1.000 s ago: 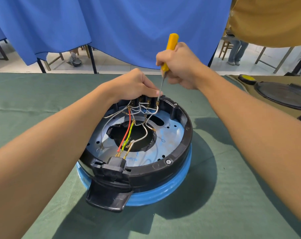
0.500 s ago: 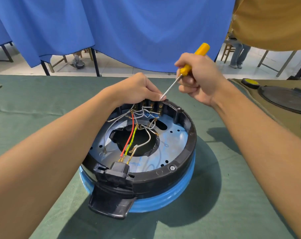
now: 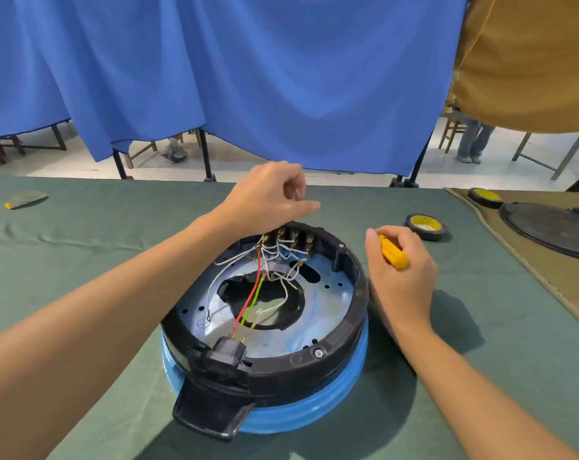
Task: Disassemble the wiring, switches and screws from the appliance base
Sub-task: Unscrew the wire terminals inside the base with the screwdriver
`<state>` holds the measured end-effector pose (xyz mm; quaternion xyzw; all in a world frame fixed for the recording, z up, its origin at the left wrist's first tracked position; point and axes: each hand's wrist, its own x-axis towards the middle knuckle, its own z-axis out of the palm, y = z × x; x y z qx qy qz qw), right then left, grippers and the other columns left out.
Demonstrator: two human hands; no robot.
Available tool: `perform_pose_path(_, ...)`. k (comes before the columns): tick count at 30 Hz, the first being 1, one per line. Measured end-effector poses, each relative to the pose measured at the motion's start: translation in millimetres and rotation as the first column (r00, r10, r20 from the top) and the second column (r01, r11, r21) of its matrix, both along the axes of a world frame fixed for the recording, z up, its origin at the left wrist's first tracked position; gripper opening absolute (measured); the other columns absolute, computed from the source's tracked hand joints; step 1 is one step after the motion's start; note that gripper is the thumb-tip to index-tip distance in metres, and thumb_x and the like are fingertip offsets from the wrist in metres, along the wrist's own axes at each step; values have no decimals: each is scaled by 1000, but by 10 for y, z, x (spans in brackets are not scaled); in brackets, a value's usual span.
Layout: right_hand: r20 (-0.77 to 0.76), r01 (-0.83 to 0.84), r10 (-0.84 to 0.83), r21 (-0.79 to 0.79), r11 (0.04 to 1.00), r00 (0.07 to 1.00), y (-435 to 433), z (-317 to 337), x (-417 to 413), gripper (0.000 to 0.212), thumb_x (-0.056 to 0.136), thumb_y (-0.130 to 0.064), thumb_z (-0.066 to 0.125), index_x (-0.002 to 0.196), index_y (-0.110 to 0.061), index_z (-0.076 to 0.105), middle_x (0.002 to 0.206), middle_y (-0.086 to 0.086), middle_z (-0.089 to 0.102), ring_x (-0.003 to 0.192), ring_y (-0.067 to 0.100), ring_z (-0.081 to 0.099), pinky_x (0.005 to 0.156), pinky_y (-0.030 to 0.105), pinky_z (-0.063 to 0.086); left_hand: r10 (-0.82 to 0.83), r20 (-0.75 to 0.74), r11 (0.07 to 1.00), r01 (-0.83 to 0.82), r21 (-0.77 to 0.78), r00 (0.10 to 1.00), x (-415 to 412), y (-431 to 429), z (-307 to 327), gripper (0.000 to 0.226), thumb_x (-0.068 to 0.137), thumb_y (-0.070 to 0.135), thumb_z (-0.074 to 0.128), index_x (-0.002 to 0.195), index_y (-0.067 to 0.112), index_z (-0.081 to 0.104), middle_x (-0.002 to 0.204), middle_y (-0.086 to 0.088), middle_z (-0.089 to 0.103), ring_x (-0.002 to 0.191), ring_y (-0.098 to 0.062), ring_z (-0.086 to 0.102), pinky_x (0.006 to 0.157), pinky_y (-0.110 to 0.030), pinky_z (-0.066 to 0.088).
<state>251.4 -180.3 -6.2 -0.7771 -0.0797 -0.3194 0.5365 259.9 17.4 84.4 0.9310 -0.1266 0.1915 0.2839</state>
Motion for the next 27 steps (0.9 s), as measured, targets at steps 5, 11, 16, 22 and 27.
perform_pose_path(5, -21, 0, -2, -56, 998, 1000, -27, 19, 3, 15, 91, -23, 67, 101, -12, 69, 97, 8, 58, 77, 4, 50, 72, 2, 33, 113, -206, 923, -26, 384, 972, -335, -125, -61, 33, 75, 59, 70, 66, 28, 61, 67, 14, 61, 69, -4, 53, 55, -26, 34)
perform_pose_path(11, -31, -70, 71, 29, 997, 997, -36, 11, -151, 9, 89, -30, 68, 98, -29, 66, 97, 2, 53, 82, -10, 51, 71, -1, 35, 205, -150, 764, -62, 642, 967, -494, -217, -156, 33, 82, 57, 64, 91, 25, 64, 95, 1, 65, 88, -26, 60, 66, -35, 45)
perform_pose_path(16, -55, -52, 56, 84, 995, 997, -80, 23, -213, 10, 90, -30, 68, 97, -24, 71, 95, 0, 53, 81, -10, 53, 70, 0, 36, 220, -144, 721, -62, 690, 965, -565, -282, -127, 24, 87, 43, 62, 99, 22, 65, 96, -1, 66, 86, -27, 62, 69, -38, 50)
perform_pose_path(22, -135, -16, 37, 157, 988, 990, -120, 25, -280, 10, 92, -33, 65, 96, -25, 70, 101, 4, 57, 78, -3, 55, 68, 6, 38, 234, -165, 709, -52, 703, 958, -592, -341, -80, 20, 91, 30, 58, 105, 18, 65, 96, -4, 66, 84, -26, 60, 68, -38, 50)
perform_pose_path(27, -125, -14, 47, 255, 967, 991, -144, 84, -349, 12, 94, -39, 60, 90, -31, 67, 92, 5, 64, 76, -2, 59, 69, 7, 43, 197, -132, 840, -98, 533, 971, -641, -382, -24, 15, 91, 34, 60, 93, 27, 73, 83, 8, 69, 79, -20, 61, 60, -29, 41)
